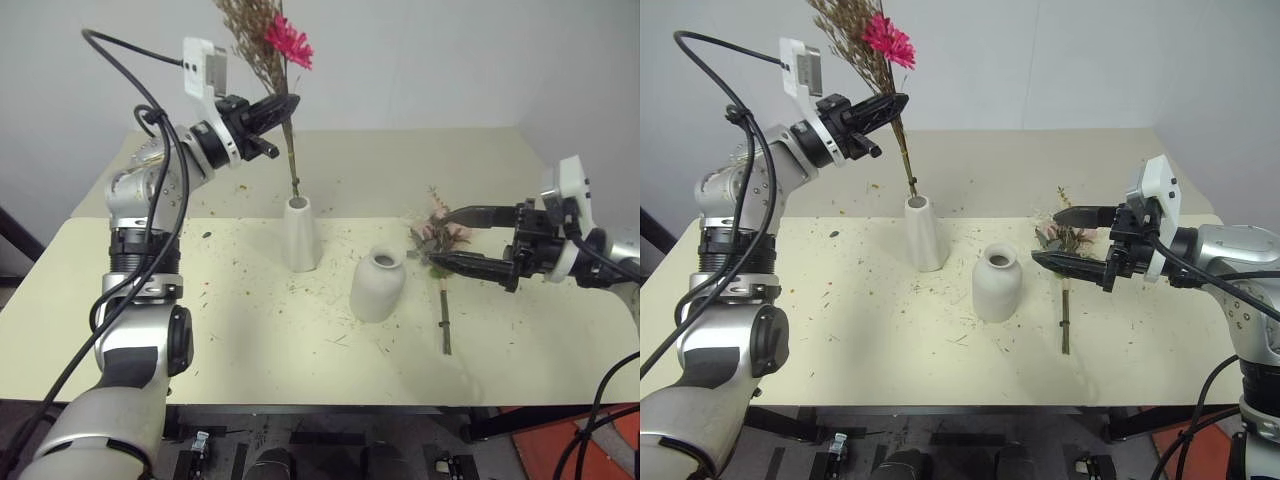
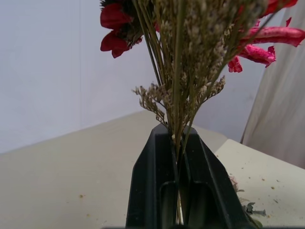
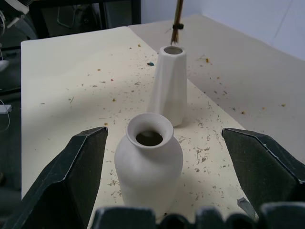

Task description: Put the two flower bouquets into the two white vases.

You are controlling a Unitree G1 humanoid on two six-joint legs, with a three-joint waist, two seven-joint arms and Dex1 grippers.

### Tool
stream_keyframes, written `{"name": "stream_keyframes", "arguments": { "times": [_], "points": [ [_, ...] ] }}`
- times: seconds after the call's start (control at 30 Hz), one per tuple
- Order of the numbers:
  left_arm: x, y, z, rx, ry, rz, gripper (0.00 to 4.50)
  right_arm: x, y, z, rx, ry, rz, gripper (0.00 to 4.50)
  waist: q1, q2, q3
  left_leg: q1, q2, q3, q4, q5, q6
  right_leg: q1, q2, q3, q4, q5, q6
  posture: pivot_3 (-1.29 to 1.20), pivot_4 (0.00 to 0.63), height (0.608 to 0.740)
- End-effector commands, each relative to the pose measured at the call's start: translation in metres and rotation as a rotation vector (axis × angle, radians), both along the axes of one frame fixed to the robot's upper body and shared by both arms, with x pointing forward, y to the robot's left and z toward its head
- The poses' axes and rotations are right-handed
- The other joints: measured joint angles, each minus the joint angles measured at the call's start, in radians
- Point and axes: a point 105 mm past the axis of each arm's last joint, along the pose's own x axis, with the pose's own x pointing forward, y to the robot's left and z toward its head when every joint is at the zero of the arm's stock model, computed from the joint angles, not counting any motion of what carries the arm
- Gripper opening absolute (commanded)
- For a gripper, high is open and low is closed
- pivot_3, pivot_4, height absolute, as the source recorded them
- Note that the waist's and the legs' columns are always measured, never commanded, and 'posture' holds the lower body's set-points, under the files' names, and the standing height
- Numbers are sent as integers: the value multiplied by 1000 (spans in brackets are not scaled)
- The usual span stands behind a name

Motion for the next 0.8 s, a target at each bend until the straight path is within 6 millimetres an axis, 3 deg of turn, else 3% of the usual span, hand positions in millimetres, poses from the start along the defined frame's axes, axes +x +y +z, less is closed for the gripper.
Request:
{"name": "stream_keyframes", "arguments": {
  "times": [0.03,0.8],
  "points": [
    [-5,-2,16,2,-67,-7,71,-6,-3,13,5,-57,-15,4500,0,0,0,0,0,0,0,0,0,0,0,0,0,0,0,0,150,740],
    [6,-5,-14,55,8,25,71,-10,-5,23,38,-105,-47,4500,1,0,0,0,0,0,0,0,0,0,0,0,0,0,0,0,150,740]
  ]
}}
